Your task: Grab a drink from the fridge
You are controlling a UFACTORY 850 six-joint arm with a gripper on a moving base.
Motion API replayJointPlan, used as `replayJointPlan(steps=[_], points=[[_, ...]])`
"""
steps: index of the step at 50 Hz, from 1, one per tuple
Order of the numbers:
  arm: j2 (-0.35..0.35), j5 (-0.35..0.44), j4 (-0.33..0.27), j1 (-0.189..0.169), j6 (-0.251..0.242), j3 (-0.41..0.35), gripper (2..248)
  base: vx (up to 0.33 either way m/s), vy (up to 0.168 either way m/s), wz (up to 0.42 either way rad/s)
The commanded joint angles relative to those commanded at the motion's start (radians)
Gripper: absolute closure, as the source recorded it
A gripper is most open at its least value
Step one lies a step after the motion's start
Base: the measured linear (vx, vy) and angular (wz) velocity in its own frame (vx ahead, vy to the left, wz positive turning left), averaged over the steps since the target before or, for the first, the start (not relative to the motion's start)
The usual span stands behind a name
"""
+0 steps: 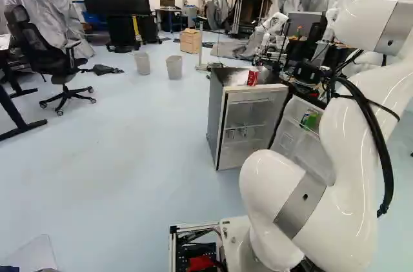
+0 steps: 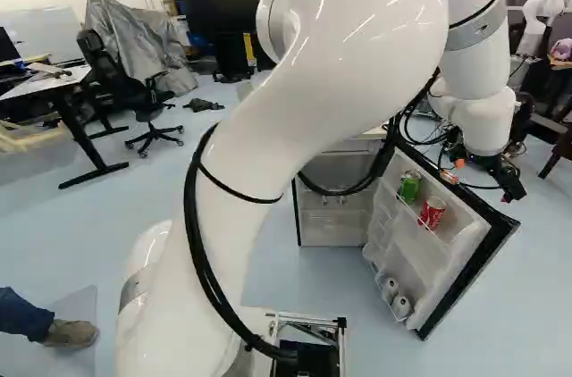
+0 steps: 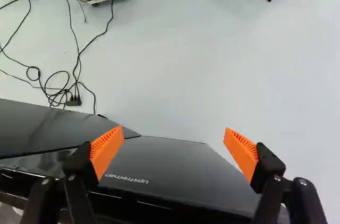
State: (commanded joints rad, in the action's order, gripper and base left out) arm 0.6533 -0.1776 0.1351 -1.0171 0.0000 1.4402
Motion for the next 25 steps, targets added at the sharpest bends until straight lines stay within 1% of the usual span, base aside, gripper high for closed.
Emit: replayJointPlan(steps=[11,25], points=[[-0.018,0.000,0.000,-0.008,0.000,-0.026,3,0.000,0.000,0.000],[-0.059,0.000,0.000,-0.013,0.000,-0.083,3,0.000,0.000,0.000]])
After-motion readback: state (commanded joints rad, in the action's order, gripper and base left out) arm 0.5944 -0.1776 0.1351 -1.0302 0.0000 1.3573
